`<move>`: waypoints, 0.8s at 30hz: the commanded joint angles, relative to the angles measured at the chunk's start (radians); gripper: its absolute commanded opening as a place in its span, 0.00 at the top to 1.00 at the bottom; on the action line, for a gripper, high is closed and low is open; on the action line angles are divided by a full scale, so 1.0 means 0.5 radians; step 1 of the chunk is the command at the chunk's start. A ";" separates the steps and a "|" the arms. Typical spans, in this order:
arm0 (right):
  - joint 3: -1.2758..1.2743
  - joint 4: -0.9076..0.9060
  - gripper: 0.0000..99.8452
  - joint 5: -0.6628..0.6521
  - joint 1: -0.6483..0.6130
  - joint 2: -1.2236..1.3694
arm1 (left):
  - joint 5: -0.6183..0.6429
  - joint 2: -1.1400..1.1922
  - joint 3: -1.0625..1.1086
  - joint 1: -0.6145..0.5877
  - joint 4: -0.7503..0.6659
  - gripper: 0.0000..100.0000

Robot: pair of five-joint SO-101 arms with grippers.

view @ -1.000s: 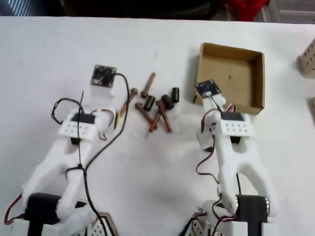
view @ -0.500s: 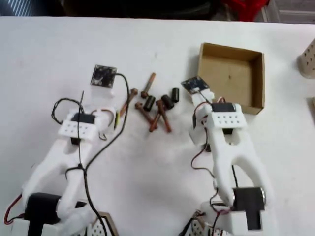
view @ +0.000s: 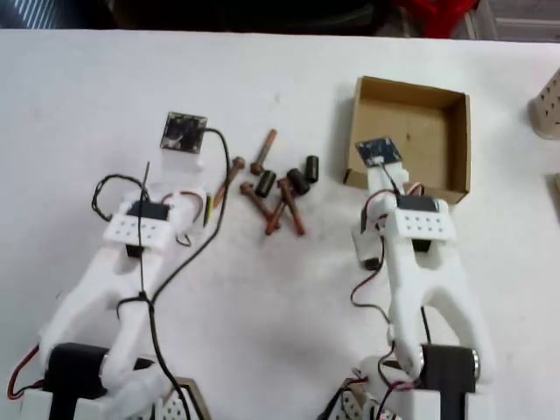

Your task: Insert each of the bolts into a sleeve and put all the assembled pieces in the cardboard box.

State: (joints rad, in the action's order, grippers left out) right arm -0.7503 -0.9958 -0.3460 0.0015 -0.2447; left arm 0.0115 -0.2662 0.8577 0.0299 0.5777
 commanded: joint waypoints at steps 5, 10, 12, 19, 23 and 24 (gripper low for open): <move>-0.135 0.023 0.78 -0.055 -0.060 -0.161 | -0.031 -0.008 -0.034 -0.017 -0.052 0.92; -0.095 0.173 0.78 0.034 -0.183 0.023 | -0.031 -0.008 -0.034 -0.017 -0.052 0.92; -0.028 0.176 0.78 0.031 -0.170 0.127 | -0.031 -0.008 -0.031 -0.017 -0.052 0.92; 0.031 0.173 0.78 0.025 -0.066 0.241 | -0.031 -0.008 -0.031 -0.017 -0.052 0.92; 0.040 0.183 0.78 -0.064 -0.066 0.250 | -0.031 -0.008 -0.031 -0.017 -0.052 0.92; 0.040 0.189 0.78 -0.074 -0.063 0.253 | -0.031 -0.008 -0.031 -0.017 -0.052 0.92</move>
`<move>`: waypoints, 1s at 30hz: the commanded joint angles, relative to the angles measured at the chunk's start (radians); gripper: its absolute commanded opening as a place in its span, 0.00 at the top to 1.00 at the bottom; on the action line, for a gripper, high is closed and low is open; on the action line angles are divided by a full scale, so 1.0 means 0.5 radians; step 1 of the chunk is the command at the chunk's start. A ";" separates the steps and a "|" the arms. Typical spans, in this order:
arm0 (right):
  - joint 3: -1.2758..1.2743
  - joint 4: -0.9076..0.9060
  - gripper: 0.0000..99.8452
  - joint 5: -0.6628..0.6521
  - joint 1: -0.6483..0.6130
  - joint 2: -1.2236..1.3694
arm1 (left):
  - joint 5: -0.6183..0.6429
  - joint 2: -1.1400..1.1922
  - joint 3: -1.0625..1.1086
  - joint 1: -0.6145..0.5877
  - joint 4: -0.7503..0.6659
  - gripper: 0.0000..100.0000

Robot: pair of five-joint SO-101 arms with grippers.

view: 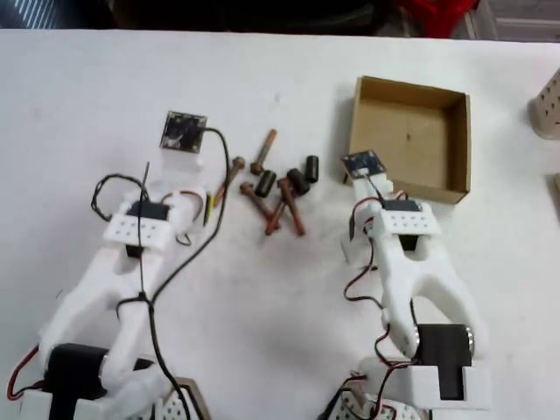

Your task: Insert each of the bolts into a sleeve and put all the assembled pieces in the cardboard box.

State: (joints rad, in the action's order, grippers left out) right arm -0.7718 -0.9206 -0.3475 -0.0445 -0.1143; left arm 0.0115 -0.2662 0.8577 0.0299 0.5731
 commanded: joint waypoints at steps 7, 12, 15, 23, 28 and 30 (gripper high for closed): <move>0.071 0.066 0.89 -0.083 0.020 -0.005 | -0.031 -0.008 -0.031 -0.017 -0.043 0.92; 0.092 0.072 0.89 -0.086 0.020 0.066 | -0.031 -0.008 -0.031 -0.017 -0.043 0.92; 0.184 0.002 0.82 -0.086 0.020 0.155 | -0.031 -0.008 -0.031 -0.017 -0.043 0.92; 0.304 -0.063 0.90 -0.144 0.023 0.278 | -0.031 -0.008 -0.031 -0.017 -0.043 0.92; 0.310 -0.109 0.92 -0.218 0.048 0.275 | -0.031 -0.008 -0.034 -0.017 -0.043 0.92; 0.325 -0.158 0.86 -0.279 0.051 0.256 | -0.031 -0.008 -0.034 -0.017 -0.043 0.92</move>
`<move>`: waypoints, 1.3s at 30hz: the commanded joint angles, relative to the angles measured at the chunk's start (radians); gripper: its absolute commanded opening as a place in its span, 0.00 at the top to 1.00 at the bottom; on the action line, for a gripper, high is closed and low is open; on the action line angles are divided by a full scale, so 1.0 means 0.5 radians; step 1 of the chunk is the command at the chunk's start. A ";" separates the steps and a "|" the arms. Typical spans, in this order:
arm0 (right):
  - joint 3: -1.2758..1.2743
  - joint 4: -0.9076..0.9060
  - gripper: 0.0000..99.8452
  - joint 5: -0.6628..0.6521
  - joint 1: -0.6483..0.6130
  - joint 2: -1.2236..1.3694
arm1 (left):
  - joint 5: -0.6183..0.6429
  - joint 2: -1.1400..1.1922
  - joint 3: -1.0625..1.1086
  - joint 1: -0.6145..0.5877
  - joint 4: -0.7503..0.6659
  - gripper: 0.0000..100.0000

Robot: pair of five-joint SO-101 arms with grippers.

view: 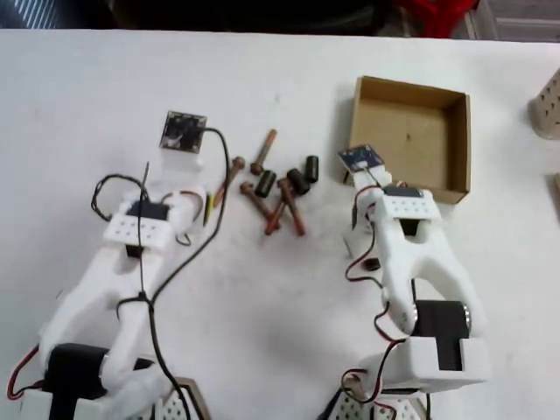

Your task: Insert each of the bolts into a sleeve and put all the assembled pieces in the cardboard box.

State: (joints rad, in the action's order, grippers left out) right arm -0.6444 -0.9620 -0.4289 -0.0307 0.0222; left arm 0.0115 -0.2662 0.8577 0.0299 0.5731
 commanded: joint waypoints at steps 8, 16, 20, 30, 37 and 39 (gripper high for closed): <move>0.061 -0.152 0.81 -0.157 0.023 -0.167 | -0.034 -0.008 -0.034 -0.017 -0.046 0.92; 0.064 -0.066 0.83 -0.249 0.020 -0.048 | -0.034 -0.008 -0.034 -0.017 -0.046 0.92; 0.077 -0.029 0.83 -0.292 0.026 0.017 | -0.089 -0.008 -0.037 -0.017 -0.046 0.92; 0.058 -0.103 0.98 -0.178 0.029 -0.158 | -0.101 -0.008 -0.043 -0.017 -0.046 0.92; -0.331 0.130 0.98 -0.110 -0.032 -0.517 | -0.110 -0.008 -0.046 -0.005 -0.138 0.92; -0.393 0.195 0.98 -0.083 -0.020 -0.569 | -0.110 -0.008 -0.080 0.017 -0.144 0.92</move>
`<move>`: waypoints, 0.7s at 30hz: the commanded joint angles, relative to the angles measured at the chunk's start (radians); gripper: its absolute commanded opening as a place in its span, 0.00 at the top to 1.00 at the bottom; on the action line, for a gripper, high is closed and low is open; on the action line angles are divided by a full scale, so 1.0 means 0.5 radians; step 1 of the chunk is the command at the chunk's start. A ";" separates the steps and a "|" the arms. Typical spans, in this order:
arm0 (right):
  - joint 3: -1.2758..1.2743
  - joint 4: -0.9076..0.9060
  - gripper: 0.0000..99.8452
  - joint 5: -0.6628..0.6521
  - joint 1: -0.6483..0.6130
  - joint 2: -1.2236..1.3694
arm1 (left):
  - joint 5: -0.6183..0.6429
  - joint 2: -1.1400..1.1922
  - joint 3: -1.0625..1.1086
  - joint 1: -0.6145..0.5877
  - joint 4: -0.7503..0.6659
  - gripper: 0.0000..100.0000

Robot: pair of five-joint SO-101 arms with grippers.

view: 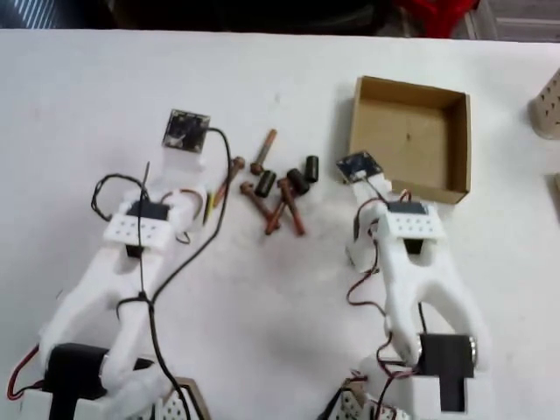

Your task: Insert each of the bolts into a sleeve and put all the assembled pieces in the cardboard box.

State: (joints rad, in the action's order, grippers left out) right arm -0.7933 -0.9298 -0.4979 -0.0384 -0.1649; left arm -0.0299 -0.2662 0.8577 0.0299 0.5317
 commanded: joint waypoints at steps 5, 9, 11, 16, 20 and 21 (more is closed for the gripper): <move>-0.126 0.152 0.98 0.052 -0.002 -0.201 | -0.028 -0.005 -0.325 0.103 0.144 0.92; -0.126 0.152 0.98 0.049 -0.002 -0.201 | -0.101 0.017 -0.454 0.140 0.193 0.88; -0.126 0.152 0.98 0.049 -0.002 -0.201 | -0.150 0.109 -0.537 0.170 0.249 0.83; -0.126 0.155 0.98 0.046 0.041 -0.201 | -0.150 0.508 -0.819 0.164 0.334 0.85; -0.126 0.155 0.98 0.046 0.038 -0.201 | -0.157 0.836 -1.169 0.173 0.549 0.84; -0.126 0.155 0.98 0.046 0.038 -0.201 | -0.157 0.913 -1.261 0.176 0.601 0.84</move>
State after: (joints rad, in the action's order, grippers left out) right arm -0.8623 -0.8669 -0.4810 -0.0261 -0.2248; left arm -0.0944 0.1174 0.3790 0.1005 0.7695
